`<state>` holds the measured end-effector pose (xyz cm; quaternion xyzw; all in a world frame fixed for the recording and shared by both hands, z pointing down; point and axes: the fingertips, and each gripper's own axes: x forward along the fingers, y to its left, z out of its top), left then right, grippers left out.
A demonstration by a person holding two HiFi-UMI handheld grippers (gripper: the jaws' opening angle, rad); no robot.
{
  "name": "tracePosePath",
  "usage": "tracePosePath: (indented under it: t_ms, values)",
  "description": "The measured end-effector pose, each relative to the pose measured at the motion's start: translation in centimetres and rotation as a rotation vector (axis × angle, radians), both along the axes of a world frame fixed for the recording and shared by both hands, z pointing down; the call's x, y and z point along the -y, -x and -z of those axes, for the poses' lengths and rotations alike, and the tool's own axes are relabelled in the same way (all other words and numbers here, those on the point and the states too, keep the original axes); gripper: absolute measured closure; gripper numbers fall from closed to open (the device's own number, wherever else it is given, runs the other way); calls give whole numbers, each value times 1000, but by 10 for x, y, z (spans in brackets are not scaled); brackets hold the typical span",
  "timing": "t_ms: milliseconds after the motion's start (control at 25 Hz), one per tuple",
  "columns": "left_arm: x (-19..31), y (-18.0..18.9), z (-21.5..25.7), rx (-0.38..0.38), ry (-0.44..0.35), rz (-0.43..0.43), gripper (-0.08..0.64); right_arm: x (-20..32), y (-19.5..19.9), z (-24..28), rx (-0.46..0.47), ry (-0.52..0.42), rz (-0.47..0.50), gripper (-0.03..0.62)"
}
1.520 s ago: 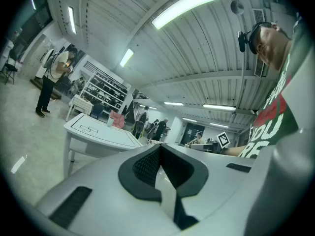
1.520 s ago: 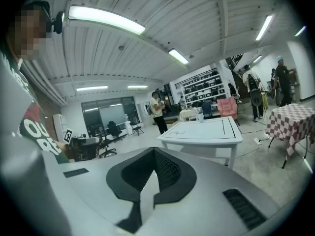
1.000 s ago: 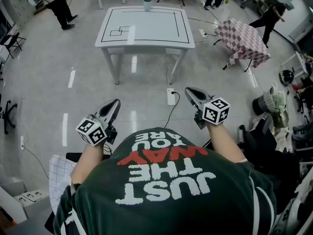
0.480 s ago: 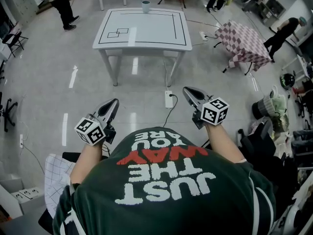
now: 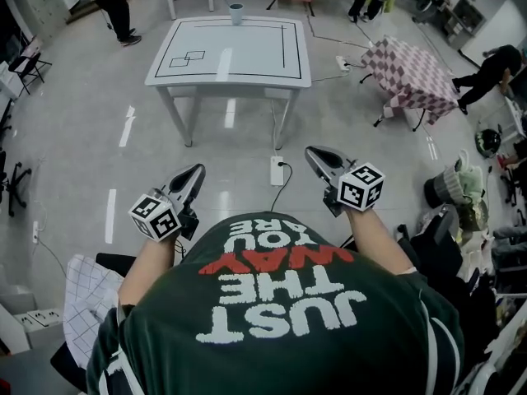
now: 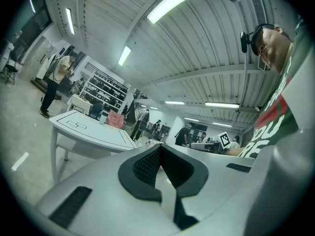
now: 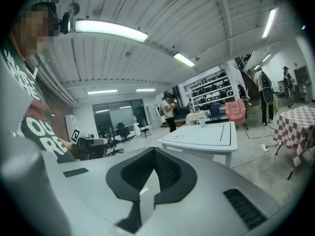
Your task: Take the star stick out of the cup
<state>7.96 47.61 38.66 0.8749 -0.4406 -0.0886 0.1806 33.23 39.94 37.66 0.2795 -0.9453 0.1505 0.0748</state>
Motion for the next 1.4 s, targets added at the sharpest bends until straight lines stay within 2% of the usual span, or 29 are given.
tracePosePath:
  t_ms: [240,400,560,760,1120,1240,1400]
  values:
    - [21,-16,0,25,18,-22,551,19,-18,-7,18,13,-10,560]
    - [49,-8,-6,16,23,-36,551,38,-15,-18,17,29,-29,560]
    - [87,13,-18,-2,29,-63,551,69,6,-29,-1,45,-48,560]
    - [165,66,-37,-28,39,-113,551,139,59,-34,-10,47,-93,560]
    - [329,191,-24,-7,32,-209,551,283,203,-18,8,42,-131,560]
    - [368,225,-19,-24,30,-217,551,315,238,-15,-6,44,-129,560]
    - [399,255,-20,-43,40,-239,551,349,263,-11,-16,54,-160,560]
